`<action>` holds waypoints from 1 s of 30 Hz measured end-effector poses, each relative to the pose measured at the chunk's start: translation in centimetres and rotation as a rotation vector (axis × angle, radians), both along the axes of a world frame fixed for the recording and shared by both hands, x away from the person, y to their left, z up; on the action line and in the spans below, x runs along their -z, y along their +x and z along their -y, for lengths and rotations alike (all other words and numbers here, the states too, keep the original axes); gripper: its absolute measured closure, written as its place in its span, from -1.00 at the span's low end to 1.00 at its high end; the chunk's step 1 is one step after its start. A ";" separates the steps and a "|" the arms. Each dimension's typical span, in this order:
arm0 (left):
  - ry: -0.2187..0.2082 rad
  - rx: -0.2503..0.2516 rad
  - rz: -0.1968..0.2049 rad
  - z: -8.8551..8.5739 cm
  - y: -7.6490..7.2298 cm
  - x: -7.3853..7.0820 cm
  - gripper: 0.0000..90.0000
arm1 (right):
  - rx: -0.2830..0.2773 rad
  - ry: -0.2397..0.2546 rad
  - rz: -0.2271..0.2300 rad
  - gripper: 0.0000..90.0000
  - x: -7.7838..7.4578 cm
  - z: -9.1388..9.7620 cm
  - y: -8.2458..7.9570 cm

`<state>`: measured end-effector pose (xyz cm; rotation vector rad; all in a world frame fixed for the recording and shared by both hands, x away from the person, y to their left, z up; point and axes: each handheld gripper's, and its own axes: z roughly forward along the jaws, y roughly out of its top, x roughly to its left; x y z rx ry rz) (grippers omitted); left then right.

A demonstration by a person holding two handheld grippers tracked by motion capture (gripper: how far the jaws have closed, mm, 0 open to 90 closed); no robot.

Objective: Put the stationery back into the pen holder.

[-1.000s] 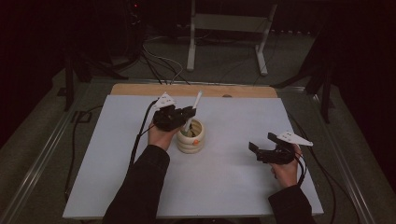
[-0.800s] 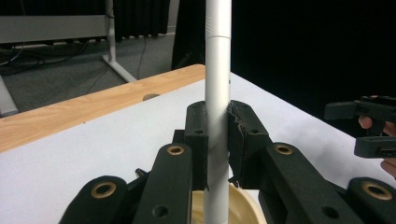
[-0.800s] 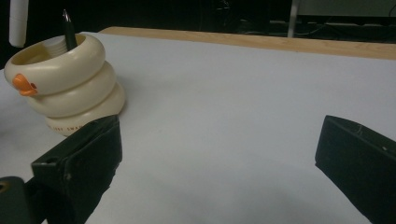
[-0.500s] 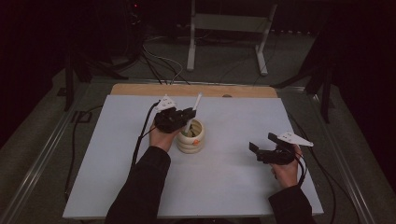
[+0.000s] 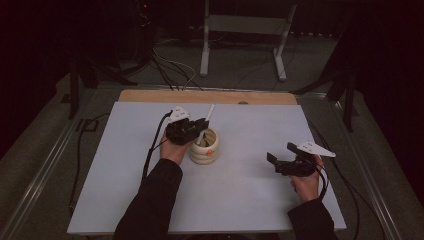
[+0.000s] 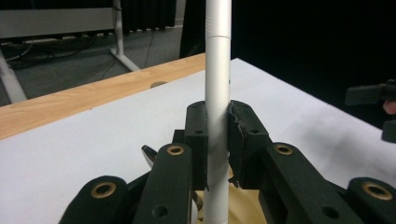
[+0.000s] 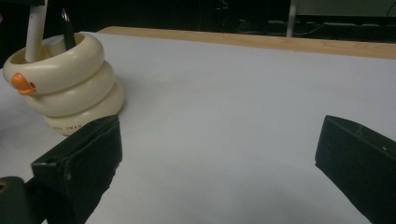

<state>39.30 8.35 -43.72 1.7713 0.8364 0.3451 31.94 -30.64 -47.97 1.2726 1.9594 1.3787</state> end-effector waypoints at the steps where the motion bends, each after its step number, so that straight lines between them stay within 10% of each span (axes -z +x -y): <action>1: -0.002 -0.001 -0.001 0.0 0.0 0.1 0.76 | 0.000 -0.001 0.001 -0.98 0.0 0.0 0.0; 30: -0.031 -0.016 0.025 -1.5 -1.1 1.8 0.76 | 0.004 0.001 0.001 -0.98 0.0 0.1 0.0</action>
